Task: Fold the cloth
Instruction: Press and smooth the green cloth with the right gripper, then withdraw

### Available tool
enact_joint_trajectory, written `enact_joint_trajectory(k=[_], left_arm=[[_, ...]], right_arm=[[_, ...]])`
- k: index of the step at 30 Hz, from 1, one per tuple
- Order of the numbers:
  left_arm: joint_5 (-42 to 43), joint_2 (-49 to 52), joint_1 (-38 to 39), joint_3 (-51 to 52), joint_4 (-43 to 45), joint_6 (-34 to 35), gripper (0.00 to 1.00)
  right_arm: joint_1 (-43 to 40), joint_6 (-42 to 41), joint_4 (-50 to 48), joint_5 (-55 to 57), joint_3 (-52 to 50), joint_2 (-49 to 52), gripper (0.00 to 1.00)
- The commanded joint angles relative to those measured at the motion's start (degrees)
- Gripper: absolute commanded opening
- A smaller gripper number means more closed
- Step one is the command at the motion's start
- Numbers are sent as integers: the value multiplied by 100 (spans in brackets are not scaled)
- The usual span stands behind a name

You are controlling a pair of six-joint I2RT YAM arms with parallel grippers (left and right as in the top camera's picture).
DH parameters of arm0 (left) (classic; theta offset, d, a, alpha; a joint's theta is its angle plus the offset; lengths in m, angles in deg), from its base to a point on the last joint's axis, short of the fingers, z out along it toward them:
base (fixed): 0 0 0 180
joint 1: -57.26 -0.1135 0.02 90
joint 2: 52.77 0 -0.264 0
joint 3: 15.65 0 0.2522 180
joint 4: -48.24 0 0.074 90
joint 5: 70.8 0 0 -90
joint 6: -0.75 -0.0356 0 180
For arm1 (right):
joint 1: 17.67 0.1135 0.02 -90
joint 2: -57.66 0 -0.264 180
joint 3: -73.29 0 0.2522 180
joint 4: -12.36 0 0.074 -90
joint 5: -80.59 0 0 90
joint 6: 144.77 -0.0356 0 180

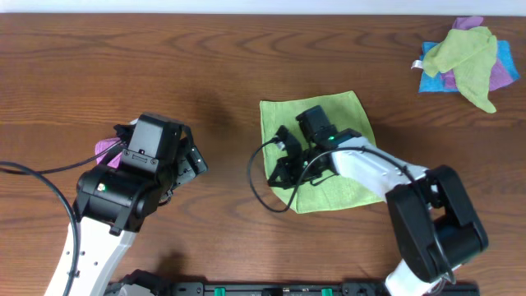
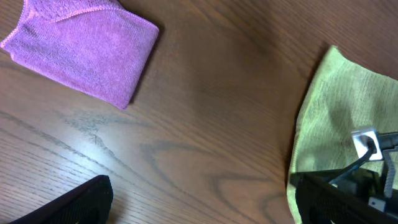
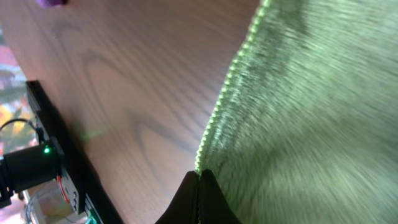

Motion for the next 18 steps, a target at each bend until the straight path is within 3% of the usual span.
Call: enact_joint_trajectory(k=[1, 4, 6, 8, 10, 18], left_arm=[[-122, -11, -66, -52, -13, -166, 95], [-122, -11, -98, -52, -15, -166, 95], [-120, -11, -101, -52, -13, -166, 95], [-120, -11, -101, -52, -13, -166, 95], [-120, -11, -101, -52, -15, -168, 95], [-120, -11, -101, -52, -17, -221, 95]], right_arm=[[345, -363, -184, -203, -9, 39, 1], [634, -643, -549, -201, -9, 39, 4], [785, -828, -782, -197, -9, 39, 16], [907, -979, -990, -201, -9, 39, 39], [1003, -1088, -1172, -203, -9, 39, 48], [1012, -1475, -1436, -400, 52, -15, 54]])
